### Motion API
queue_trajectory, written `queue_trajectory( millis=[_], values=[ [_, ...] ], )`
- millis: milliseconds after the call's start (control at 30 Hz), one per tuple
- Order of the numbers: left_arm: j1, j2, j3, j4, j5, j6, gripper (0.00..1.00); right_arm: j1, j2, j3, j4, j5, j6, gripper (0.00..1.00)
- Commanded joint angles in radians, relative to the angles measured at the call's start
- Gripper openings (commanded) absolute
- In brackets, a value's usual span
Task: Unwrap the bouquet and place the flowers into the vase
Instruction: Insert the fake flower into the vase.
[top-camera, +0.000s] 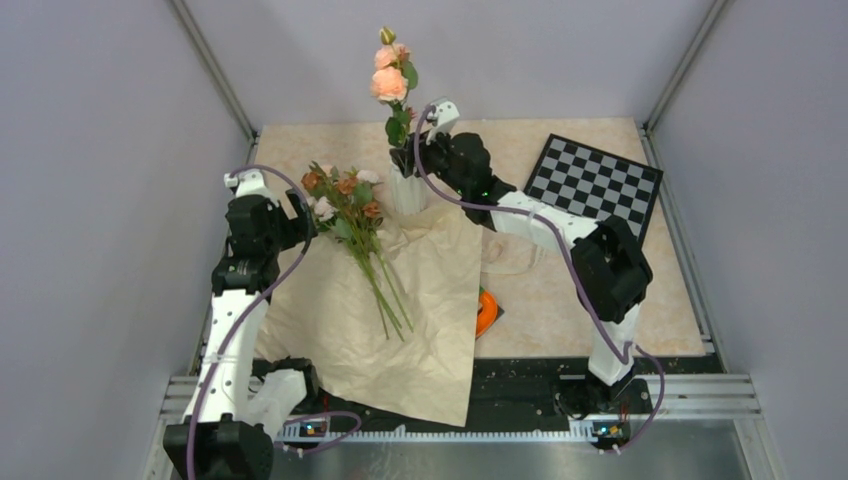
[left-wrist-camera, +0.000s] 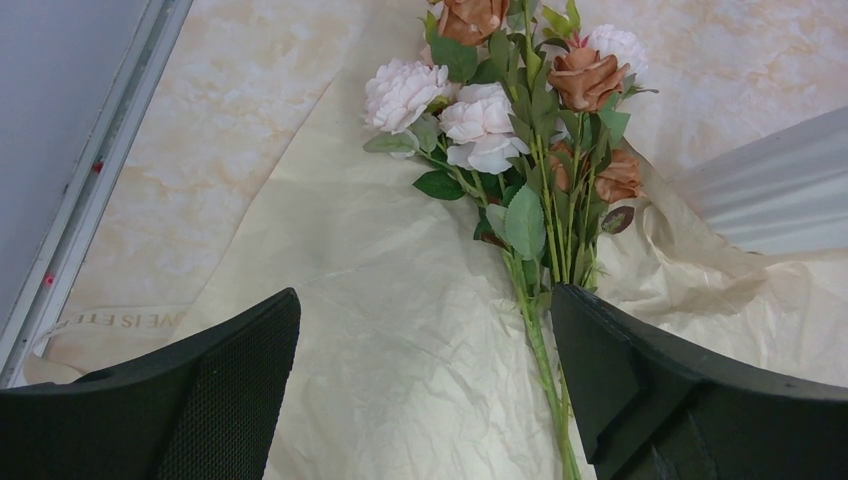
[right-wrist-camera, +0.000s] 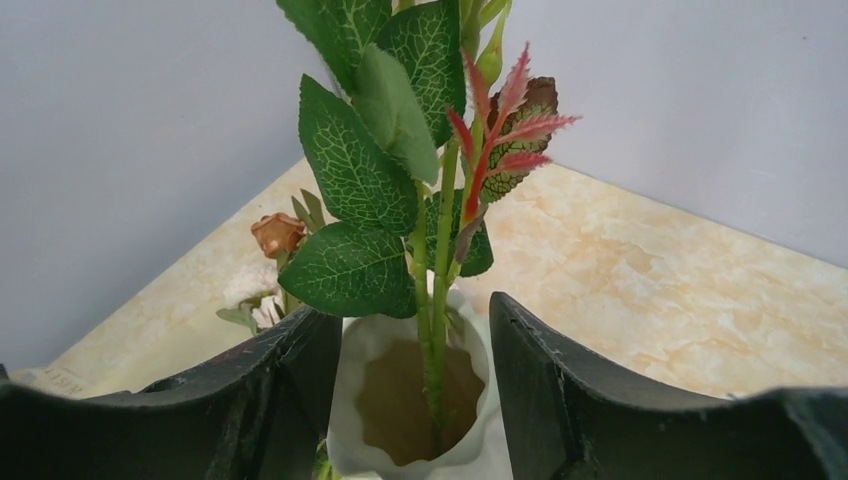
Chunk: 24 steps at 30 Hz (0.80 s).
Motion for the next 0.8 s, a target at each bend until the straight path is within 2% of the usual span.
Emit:
queue_trajectory(
  millis=[0, 367, 600, 767],
  values=[
    [0.006, -0.025, -0.016, 0.036, 0.025, 0.010, 0.99, -0.005, -0.090, -0.027, 0.003, -0.021, 0.007, 0.59],
    [0.005, -0.022, -0.025, 0.016, 0.141, 0.001, 0.99, -0.005, -0.310, -0.164, -0.065, -0.005, 0.036, 0.63],
    [-0.014, -0.051, -0.109, -0.018, 0.225, -0.130, 0.99, -0.005, -0.506, -0.251, -0.240, 0.063, 0.043, 0.63],
    [-0.101, -0.090, -0.219, 0.027, 0.259, -0.275, 0.94, -0.005, -0.627, -0.333, -0.366, 0.129, 0.073, 0.62]
  ],
)
